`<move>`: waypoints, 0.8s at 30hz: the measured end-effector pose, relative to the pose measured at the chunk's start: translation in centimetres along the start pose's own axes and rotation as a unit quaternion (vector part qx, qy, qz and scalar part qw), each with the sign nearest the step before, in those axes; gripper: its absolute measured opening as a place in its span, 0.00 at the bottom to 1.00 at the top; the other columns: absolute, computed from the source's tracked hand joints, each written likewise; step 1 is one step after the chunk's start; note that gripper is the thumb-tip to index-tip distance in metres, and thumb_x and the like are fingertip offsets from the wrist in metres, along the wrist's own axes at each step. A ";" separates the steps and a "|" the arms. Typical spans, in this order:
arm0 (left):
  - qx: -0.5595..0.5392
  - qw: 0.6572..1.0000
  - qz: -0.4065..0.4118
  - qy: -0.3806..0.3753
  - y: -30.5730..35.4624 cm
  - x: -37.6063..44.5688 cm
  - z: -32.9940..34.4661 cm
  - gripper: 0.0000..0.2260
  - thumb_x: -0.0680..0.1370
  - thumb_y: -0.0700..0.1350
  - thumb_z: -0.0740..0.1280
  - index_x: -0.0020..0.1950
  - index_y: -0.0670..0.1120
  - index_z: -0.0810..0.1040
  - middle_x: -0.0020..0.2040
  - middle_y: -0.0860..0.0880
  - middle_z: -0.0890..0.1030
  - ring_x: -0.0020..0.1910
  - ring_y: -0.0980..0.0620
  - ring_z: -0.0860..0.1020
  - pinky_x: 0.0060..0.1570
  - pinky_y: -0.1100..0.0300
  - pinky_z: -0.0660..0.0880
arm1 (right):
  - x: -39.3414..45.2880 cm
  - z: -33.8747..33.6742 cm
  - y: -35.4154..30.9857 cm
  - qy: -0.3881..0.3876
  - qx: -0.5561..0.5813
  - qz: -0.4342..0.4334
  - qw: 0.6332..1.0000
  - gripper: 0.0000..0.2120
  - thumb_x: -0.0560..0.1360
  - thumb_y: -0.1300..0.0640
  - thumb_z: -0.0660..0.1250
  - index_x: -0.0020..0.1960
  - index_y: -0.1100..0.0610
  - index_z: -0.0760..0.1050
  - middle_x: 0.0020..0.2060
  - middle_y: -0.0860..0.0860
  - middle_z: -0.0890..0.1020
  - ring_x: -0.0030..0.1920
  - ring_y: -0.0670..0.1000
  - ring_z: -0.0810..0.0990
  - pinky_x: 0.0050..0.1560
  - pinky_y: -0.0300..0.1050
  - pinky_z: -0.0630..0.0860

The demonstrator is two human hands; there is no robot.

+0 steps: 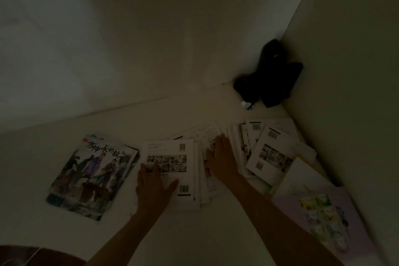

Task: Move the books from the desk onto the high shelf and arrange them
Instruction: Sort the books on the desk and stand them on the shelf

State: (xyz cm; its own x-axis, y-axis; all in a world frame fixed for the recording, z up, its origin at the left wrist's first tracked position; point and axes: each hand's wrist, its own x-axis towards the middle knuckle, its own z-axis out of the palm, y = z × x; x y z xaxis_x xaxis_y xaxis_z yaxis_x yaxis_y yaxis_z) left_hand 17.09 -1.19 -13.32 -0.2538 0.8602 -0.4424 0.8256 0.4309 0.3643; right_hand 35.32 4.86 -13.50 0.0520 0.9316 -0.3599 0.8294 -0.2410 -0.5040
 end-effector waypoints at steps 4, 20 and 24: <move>-0.027 1.000 0.011 -0.001 -0.5 -0.4 0.6 0.38 0.75 0.60 0.64 0.77 0.46 0.50 0.77 0.41 0.45 0.76 0.42 0.45 0.72 0.46 0.52 | -1.2 1.4 -1.0 0.026 -0.010 0.022 0.999 0.30 0.80 0.44 0.52 0.76 0.58 0.51 0.77 0.56 0.46 0.76 0.55 0.45 0.74 0.47 0.45; -0.018 0.998 -0.060 0.003 -2.7 -0.4 -1.1 0.38 0.71 0.63 0.66 0.75 0.55 0.53 0.74 0.39 0.52 0.73 0.38 0.51 0.66 0.40 0.61 | -2.5 1.5 -1.5 0.002 0.312 0.239 0.919 0.24 0.76 0.50 0.64 0.66 0.63 0.67 0.63 0.61 0.72 0.61 0.59 0.73 0.59 0.51 0.73; -0.033 0.999 -0.035 -0.015 -2.3 -1.1 -1.0 0.37 0.71 0.63 0.67 0.75 0.57 0.53 0.72 0.42 0.53 0.71 0.39 0.54 0.66 0.43 0.63 | -4.9 2.2 -2.8 -0.054 0.378 0.228 0.895 0.25 0.73 0.53 0.70 0.63 0.62 0.67 0.60 0.60 0.74 0.58 0.58 0.75 0.58 0.55 0.75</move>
State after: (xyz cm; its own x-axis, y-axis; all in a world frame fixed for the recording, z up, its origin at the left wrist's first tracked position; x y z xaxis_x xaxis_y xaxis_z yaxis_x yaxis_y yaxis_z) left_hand 14.97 -2.79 -12.84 -0.2938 0.8189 -0.4931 0.7710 0.5079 0.3841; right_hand 31.52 0.35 -12.00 0.2013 0.6669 -0.7175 0.1187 -0.7437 -0.6579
